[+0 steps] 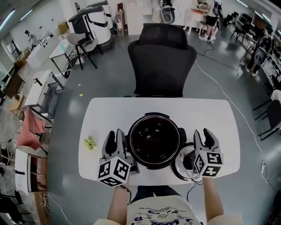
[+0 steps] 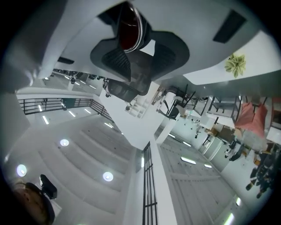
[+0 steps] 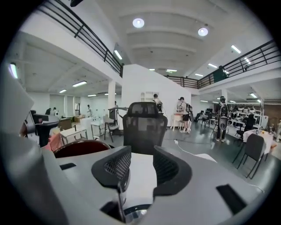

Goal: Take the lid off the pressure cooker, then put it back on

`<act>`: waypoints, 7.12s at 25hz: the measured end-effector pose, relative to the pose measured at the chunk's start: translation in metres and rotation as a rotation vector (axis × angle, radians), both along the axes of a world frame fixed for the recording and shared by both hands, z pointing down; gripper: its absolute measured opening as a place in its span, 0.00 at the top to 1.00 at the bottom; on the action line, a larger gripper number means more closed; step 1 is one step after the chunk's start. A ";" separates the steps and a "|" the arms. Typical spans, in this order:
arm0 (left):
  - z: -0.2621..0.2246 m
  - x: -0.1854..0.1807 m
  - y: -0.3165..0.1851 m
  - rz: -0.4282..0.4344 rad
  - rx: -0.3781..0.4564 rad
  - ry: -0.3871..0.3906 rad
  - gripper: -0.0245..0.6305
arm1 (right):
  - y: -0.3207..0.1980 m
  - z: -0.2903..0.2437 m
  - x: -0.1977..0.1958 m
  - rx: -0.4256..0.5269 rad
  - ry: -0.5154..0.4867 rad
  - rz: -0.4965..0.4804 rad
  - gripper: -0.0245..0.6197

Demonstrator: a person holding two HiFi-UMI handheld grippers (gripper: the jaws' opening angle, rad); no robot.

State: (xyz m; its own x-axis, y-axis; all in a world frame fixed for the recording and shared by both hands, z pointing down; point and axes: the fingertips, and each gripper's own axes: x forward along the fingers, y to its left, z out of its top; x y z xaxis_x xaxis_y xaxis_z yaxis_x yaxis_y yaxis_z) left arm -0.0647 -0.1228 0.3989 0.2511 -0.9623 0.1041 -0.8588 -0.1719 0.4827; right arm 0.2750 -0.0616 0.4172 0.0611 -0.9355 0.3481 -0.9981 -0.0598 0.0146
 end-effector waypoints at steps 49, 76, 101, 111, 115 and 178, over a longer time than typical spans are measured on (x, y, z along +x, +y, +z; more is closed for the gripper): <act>-0.088 0.033 0.019 0.063 0.230 -0.370 0.94 | 0.012 -0.093 -0.032 0.273 0.005 0.032 0.94; 0.012 0.001 0.013 0.063 -0.047 -0.138 0.70 | 0.035 0.038 0.009 -0.130 -0.080 0.005 0.70; 0.112 -0.011 0.008 0.040 -0.309 0.260 0.60 | 0.094 0.200 0.001 -0.614 -0.074 -0.095 0.45; 0.125 -0.011 0.002 0.035 -0.345 0.363 0.64 | 0.094 0.221 0.007 -0.691 -0.034 -0.111 0.40; 0.122 -0.007 0.000 0.056 -0.329 0.371 0.69 | 0.096 0.228 0.011 -0.721 -0.025 -0.107 0.40; 0.122 -0.004 0.006 0.026 -0.334 0.298 0.77 | 0.110 0.050 0.005 -0.812 0.093 -0.535 0.50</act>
State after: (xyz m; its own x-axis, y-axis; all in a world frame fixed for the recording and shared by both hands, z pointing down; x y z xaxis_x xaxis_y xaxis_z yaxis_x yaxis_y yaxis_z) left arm -0.0684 -0.1169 0.5210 0.3406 -0.8815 0.3271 -0.6712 0.0157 0.7411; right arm 0.2797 0.0488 0.4670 -0.2414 -0.3253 0.9143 -0.8834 0.4637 -0.0682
